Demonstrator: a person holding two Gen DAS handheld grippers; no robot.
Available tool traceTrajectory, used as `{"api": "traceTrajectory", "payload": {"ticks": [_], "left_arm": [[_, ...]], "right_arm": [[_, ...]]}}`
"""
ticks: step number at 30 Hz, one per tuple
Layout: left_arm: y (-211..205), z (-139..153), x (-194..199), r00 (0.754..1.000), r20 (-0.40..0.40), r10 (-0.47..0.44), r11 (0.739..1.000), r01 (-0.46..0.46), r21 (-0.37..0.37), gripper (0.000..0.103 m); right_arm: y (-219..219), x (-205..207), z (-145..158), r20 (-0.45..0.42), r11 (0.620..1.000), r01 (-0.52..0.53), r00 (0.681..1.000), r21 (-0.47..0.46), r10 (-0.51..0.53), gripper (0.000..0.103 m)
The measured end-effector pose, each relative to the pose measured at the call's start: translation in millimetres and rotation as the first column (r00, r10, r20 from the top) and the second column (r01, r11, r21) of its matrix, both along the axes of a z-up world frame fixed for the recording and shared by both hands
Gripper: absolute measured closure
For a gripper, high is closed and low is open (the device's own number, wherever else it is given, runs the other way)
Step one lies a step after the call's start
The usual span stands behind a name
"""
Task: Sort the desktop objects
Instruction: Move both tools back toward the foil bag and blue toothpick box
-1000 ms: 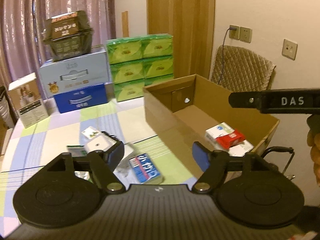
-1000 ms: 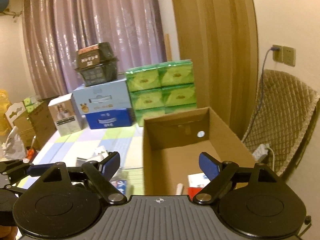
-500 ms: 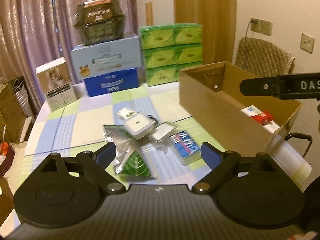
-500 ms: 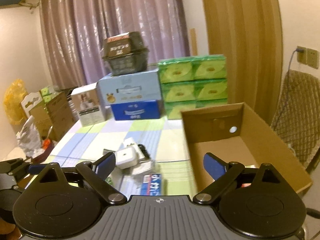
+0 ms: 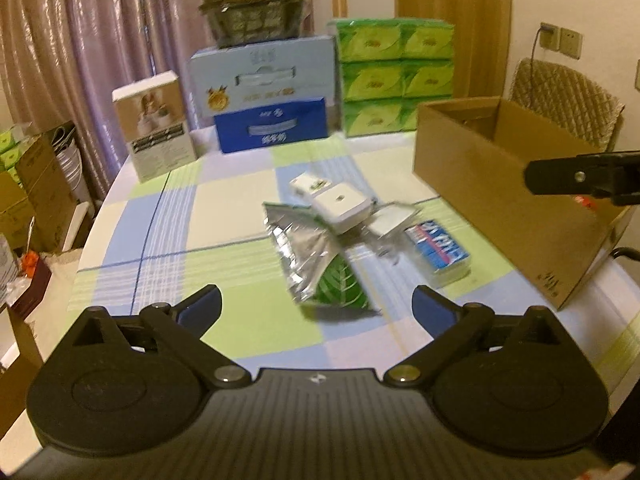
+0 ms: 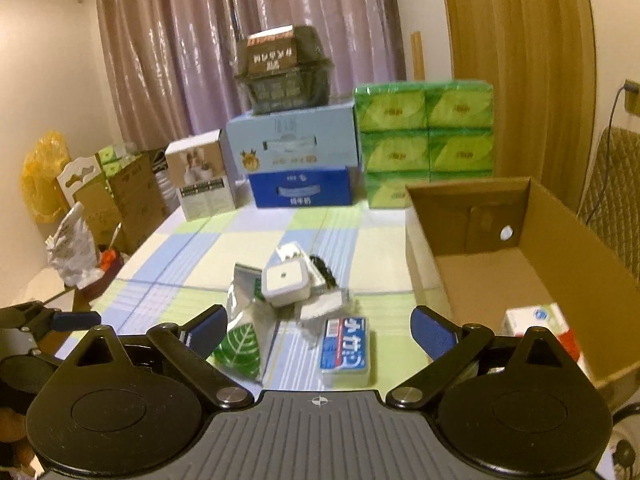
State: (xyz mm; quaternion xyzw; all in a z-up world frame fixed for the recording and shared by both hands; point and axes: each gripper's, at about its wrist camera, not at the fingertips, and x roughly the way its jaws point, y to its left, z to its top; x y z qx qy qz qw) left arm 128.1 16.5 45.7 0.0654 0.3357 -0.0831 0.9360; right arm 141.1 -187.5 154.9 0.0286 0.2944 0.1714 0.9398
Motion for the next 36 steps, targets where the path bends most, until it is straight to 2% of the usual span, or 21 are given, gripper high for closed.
{"api": "traceTrajectory", "payload": {"ticks": [8, 17, 28, 36], "left_arm": [[20.8, -23.3, 12.7, 0.999, -0.03, 0.02, 1.0, -0.02, -0.006, 0.003], [25.6, -44.5, 42.0, 0.997, -0.071, 0.019, 0.999, -0.022, -0.044, 0.003], [26.2, -65.3, 85.4, 0.992, -0.124, 0.012, 0.994, -0.025, -0.105, 0.003], [24.4, -76.5, 115.4, 0.987, -0.161, -0.002, 0.985, -0.025, -0.169, 0.003]], "right_arm": [[14.3, 7.5, -38.8, -0.066, 0.999, -0.029, 0.997, -0.02, 0.028, 0.007], [26.9, 35.8, -77.7, -0.127, 0.998, -0.049, 0.991, -0.036, 0.044, 0.007], [31.6, 83.2, -111.8, -0.182, 0.996, -0.042, 0.983, -0.085, 0.026, 0.008], [33.5, 99.5, -124.0, -0.207, 0.992, -0.044, 0.978, -0.116, 0.019, 0.008]]}}
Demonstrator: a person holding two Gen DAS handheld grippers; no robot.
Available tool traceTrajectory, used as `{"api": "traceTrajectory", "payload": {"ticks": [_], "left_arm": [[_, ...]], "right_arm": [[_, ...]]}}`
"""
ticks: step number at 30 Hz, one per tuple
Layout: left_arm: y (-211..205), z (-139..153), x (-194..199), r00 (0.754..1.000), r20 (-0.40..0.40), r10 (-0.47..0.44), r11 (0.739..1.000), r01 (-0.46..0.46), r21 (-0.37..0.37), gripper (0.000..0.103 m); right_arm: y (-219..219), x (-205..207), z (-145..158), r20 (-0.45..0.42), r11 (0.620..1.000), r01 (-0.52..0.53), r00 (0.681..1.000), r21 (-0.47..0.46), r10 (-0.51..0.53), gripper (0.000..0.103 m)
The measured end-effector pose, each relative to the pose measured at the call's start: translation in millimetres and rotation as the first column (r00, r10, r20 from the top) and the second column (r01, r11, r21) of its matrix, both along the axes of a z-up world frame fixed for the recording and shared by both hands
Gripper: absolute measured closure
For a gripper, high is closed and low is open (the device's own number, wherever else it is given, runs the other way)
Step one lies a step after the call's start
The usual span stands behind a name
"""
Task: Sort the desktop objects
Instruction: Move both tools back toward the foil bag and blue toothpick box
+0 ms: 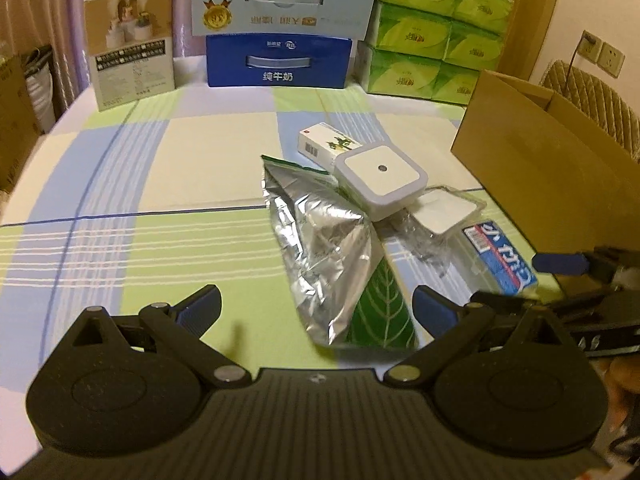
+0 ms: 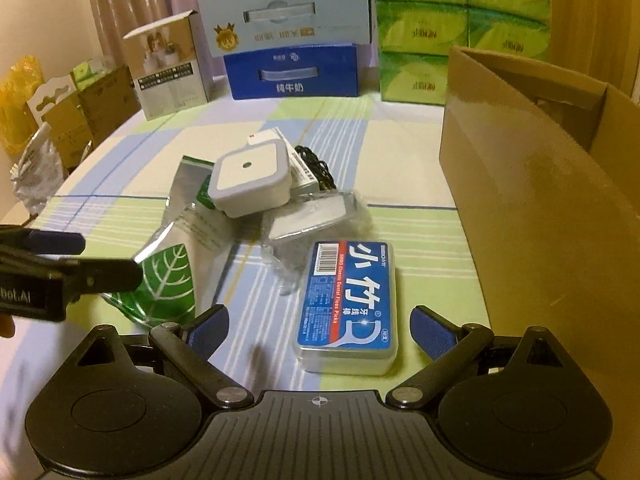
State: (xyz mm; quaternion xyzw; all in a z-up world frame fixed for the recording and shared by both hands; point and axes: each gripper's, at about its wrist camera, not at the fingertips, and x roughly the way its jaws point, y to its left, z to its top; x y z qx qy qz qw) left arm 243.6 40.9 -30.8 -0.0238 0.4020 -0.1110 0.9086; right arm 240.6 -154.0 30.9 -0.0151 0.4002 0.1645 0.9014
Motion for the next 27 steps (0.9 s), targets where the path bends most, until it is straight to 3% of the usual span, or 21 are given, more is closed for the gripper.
{"api": "traceTrajectory", "payload": {"ticks": [8, 10, 17, 21, 23, 25, 27], "left_arm": [[-2.7, -15.5, 24.1, 0.999, -0.053, -0.013, 0.999, 0.012, -0.032, 0.004], [-2.8, -19.3, 28.9, 0.998, -0.067, -0.013, 0.999, 0.01, -0.044, 0.004], [-8.3, -22.5, 39.6, 0.995, -0.096, -0.027, 0.997, 0.02, -0.08, 0.009], [-10.2, -29.8, 39.0, 0.993, -0.116, -0.038, 0.997, 0.031, -0.067, 0.019], [-9.6, -28.7, 37.2, 0.993, -0.112, -0.044, 0.998, 0.037, -0.06, 0.026], [-7.3, -26.8, 35.6, 0.991, -0.121, -0.051, 0.995, 0.04, -0.091, 0.044], [-6.5, -23.8, 32.2, 0.991, -0.125, -0.042, 0.995, 0.03, -0.093, 0.048]], "right_arm": [[2.6, 13.6, -10.2, -0.03, 1.0, -0.005, 1.0, -0.013, 0.005, 0.011], [1.7, 16.0, -12.7, -0.045, 1.0, -0.003, 0.999, -0.007, 0.003, 0.02], [3.4, 19.9, -13.6, -0.046, 1.0, -0.001, 0.999, -0.017, 0.001, 0.036], [2.7, 19.9, -13.4, -0.043, 1.0, 0.012, 0.999, -0.024, -0.013, 0.048], [1.1, 20.0, -12.6, -0.048, 1.0, 0.017, 0.999, -0.014, -0.018, 0.048], [0.6, 18.8, -11.7, -0.05, 1.0, 0.021, 0.998, -0.008, -0.022, 0.049], [1.0, 15.2, -10.8, -0.054, 1.0, 0.021, 0.998, -0.005, -0.021, 0.049]]}}
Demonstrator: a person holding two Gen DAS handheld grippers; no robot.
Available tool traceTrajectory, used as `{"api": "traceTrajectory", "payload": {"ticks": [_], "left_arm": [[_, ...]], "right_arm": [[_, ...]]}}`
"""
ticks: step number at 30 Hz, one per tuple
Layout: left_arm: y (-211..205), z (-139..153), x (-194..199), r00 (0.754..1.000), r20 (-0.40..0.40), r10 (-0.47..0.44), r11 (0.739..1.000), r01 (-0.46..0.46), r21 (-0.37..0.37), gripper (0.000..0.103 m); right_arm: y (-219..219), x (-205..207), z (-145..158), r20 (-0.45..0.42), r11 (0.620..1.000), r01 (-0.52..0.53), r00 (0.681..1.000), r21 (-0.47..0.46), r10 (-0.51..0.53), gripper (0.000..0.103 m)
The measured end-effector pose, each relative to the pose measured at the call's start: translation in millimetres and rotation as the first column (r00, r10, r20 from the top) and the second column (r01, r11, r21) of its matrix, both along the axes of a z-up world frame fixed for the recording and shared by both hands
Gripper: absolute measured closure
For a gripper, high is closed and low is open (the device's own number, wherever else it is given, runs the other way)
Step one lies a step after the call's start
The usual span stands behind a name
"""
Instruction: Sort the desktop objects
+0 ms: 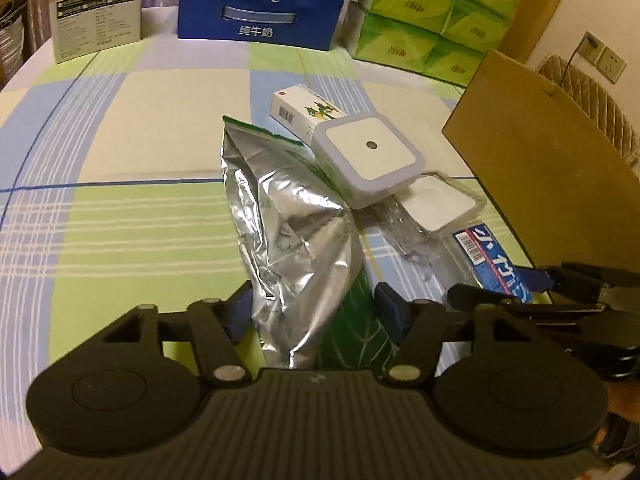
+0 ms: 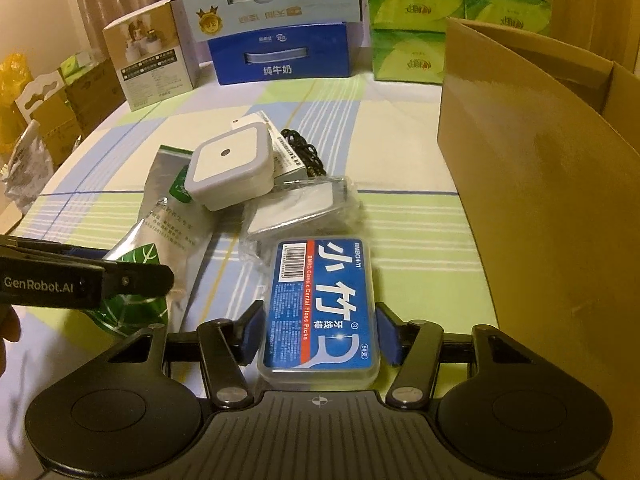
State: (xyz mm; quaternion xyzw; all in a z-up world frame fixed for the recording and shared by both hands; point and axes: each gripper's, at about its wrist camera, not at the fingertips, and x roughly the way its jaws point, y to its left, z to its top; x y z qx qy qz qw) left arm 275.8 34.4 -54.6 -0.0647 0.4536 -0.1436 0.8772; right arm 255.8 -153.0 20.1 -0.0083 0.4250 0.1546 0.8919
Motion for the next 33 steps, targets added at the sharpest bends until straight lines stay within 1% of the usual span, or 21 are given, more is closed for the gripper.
{"api": "traceTrajectory", "payload": {"ticks": [1, 3, 7, 13, 17, 19, 20, 21, 23, 24, 26, 30, 33], "left_arm": [[-0.3, 1.9, -2.8, 1.0, 0.002, -0.002, 1.0, 0.002, 0.008, 0.052], [-1.3, 6.7, -10.3, 1.0, 0.005, -0.007, 1.0, 0.007, 0.03, 0.056], [1.1, 15.2, -37.3, 1.0, 0.001, -0.018, 0.998, 0.018, 0.068, 0.058], [-1.9, 21.8, -102.1, 0.997, -0.022, -0.074, 0.992, 0.076, 0.096, 0.059], [-8.2, 26.0, -148.0, 0.992, -0.039, -0.123, 0.988, 0.126, 0.089, 0.059], [-9.6, 25.7, -164.3, 0.991, -0.046, -0.123, 0.988, 0.127, 0.083, 0.054], [-8.8, 25.5, -170.9, 0.992, -0.046, -0.114, 0.99, 0.118, 0.082, 0.053], [-7.7, 26.1, -174.6, 0.993, -0.043, -0.106, 0.991, 0.109, 0.079, 0.051], [-3.9, 28.5, -175.6, 0.997, -0.029, -0.074, 0.994, 0.076, 0.073, 0.043], [-3.5, 29.7, -174.7, 0.998, -0.024, -0.059, 0.996, 0.06, 0.069, 0.037], [-1.3, 31.0, -165.1, 0.999, -0.027, -0.027, 0.998, 0.028, 0.053, 0.036], [-3.1, 28.1, -145.8, 0.999, -0.047, -0.002, 1.0, 0.003, 0.023, 0.033], [-9.4, 23.0, -137.4, 0.998, -0.063, -0.008, 0.999, 0.01, 0.037, 0.027]], "right_arm": [[0.1, -2.6, 0.8, -0.001, 1.0, -0.003, 1.0, 0.001, 0.003, 0.049], [-0.9, -9.8, 3.5, -0.004, 1.0, -0.007, 1.0, 0.007, 0.007, 0.049], [-4.3, -29.5, 10.3, -0.009, 1.0, -0.014, 1.0, 0.014, 0.014, 0.049], [-6.4, -76.3, 19.5, -0.026, 0.998, -0.042, 0.999, 0.045, 0.043, 0.049], [-9.5, -106.0, 22.8, -0.036, 0.997, -0.038, 0.999, 0.062, 0.041, 0.049], [-11.4, -116.4, 22.3, -0.042, 0.997, -0.032, 0.999, 0.066, 0.035, 0.049], [-12.6, -119.3, 21.7, -0.044, 0.997, -0.029, 0.999, 0.066, 0.032, 0.049], [-13.7, -121.1, 21.3, -0.044, 0.997, -0.026, 0.999, 0.066, 0.029, 0.049], [-14.1, -122.0, 20.9, -0.041, 0.998, -0.023, 0.999, 0.058, 0.025, 0.049], [-14.0, -121.7, 20.6, -0.038, 0.999, -0.021, 0.999, 0.051, 0.023, 0.049], [-14.1, -120.0, 19.5, -0.035, 0.999, -0.016, 0.999, 0.042, 0.018, 0.049], [-12.4, -117.6, 15.5, -0.026, 1.0, -0.018, 1.0, 0.022, 0.018, 0.049], [-12.0, -115.2, 11.7, -0.023, 1.0, -0.02, 1.0, 0.016, 0.02, 0.049]]}}
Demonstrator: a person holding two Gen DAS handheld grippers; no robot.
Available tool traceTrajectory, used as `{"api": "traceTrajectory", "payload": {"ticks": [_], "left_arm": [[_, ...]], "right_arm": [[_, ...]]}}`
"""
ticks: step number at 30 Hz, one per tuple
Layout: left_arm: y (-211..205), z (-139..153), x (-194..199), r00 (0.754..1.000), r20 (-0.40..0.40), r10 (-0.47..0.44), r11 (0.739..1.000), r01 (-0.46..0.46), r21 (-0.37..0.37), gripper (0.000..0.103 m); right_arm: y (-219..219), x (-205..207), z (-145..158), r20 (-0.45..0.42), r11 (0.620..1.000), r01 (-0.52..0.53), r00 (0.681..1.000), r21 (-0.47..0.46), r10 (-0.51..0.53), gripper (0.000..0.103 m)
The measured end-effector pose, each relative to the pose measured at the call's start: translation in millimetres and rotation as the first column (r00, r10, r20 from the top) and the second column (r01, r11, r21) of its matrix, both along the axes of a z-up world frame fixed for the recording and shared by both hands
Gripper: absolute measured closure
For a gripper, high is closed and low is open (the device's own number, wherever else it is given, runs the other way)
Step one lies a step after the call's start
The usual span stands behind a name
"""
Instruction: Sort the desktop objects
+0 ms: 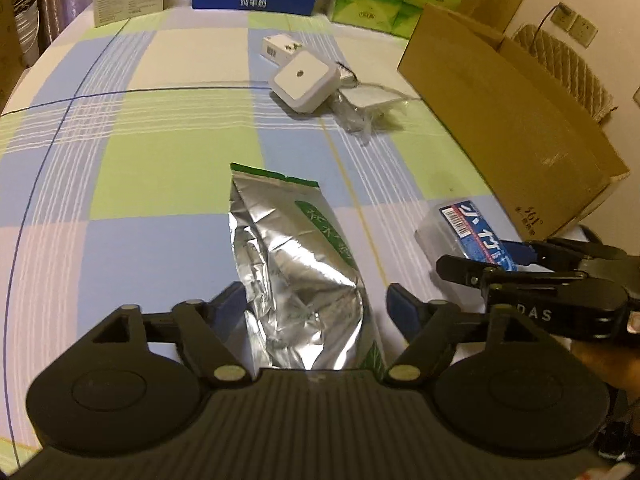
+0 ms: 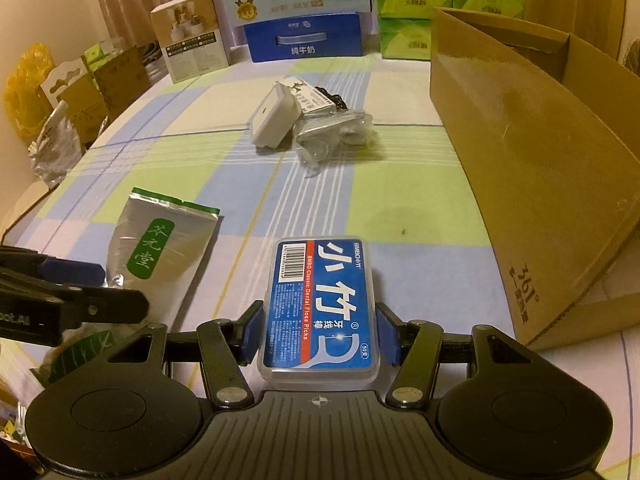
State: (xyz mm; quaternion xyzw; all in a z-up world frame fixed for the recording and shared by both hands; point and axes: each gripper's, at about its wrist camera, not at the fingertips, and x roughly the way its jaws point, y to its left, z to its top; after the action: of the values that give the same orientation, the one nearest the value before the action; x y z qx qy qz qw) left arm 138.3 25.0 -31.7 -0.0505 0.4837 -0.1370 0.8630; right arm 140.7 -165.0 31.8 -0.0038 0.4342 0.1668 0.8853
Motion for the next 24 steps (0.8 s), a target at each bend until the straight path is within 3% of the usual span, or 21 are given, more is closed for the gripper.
{"api": "traceTrajectory", "payload": {"ticks": [7, 11, 14, 16, 18, 24], "left_arm": [[-11.8, -14.4, 8.5, 0.999, -0.042, -0.023, 0.998, 0.025, 0.054, 0.025], [-18.0, -16.7, 6.9, 0.999, -0.019, -0.045, 0.995, 0.046, 0.094, 0.026], [-19.5, -16.4, 6.0, 0.999, -0.005, -0.053, 0.991, 0.053, 0.121, 0.034], [-18.4, -14.5, 7.3, 0.998, -0.008, -0.059, 0.992, 0.06, 0.107, 0.046], [-17.2, -12.1, 6.6, 0.998, -0.008, -0.065, 0.993, 0.065, 0.096, 0.05], [-16.8, -10.5, 3.5, 0.997, -0.002, -0.075, 0.993, 0.075, 0.093, 0.052]], "right_arm": [[-0.7, 6.7, -3.2, 0.0, 1.0, 0.021, 1.0, 0.01, -0.021, 0.049], [0.3, 8.6, -3.8, 0.002, 1.0, 0.025, 1.0, 0.006, -0.025, 0.048], [1.5, 9.0, -4.4, 0.004, 1.0, 0.019, 1.0, -0.004, -0.019, 0.043], [1.3, 9.3, -5.1, 0.004, 1.0, 0.025, 1.0, -0.009, -0.025, 0.038], [0.3, 9.8, -5.3, 0.005, 0.999, 0.032, 0.999, -0.014, -0.032, 0.036], [0.2, 9.8, -5.5, 0.009, 0.999, 0.032, 0.999, -0.021, -0.032, 0.035]]}}
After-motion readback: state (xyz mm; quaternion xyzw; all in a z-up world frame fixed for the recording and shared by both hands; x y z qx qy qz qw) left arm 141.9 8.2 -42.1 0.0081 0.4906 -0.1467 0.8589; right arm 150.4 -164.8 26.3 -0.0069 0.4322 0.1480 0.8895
